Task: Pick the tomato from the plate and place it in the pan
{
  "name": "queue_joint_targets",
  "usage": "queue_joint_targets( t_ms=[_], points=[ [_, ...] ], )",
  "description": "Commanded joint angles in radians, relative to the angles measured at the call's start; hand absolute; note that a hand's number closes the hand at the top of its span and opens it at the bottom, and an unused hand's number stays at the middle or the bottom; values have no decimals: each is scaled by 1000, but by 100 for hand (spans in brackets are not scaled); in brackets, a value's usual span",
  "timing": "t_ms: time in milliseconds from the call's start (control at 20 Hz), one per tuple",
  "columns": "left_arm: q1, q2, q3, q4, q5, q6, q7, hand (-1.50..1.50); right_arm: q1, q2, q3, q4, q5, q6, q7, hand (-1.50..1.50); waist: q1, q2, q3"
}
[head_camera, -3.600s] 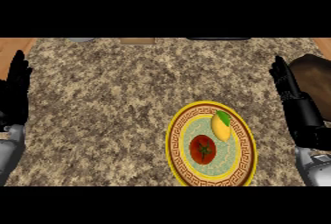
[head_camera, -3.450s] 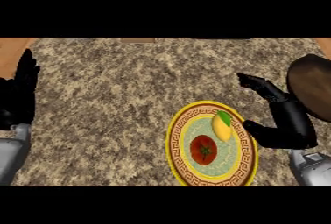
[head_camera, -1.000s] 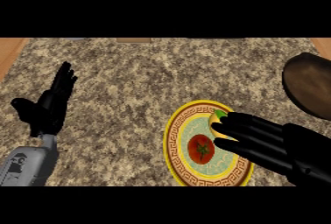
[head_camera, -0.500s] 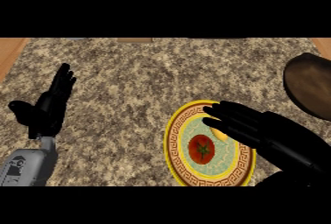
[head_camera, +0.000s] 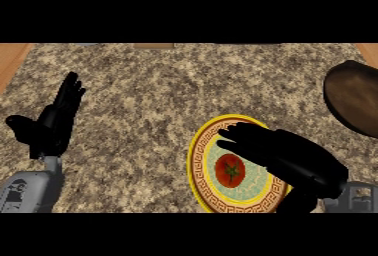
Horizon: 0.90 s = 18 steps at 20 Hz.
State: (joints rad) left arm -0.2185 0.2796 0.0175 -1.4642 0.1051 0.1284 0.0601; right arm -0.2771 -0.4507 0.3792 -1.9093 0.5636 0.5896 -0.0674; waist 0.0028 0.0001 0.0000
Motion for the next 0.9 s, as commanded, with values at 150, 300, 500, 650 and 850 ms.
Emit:
queue_joint_targets(
  t_ms=[150,300,500,650,850],
  points=[
    [19,-38,11,10,-48,-8,-21,0,72,41,28,-36,140,27,-37,-150,-4,-1,0],
    [6,-57,4,-3,-40,-7,6,0,6,100,87,111,234,-29,-54,-150,1,0,0],
    [-18,-24,41,7,-17,-40,20,0,-21,84,91,40,308,22,38,-150,-2,-1,0],
    [34,-41,16,-109,-36,-21,73,0,-30,101,103,55,342,66,52,-150,2,-2,0],
    [-50,-36,68,31,-34,-46,31,0,-26,137,120,108,415,41,24,-150,-4,0,0]
  ],
)
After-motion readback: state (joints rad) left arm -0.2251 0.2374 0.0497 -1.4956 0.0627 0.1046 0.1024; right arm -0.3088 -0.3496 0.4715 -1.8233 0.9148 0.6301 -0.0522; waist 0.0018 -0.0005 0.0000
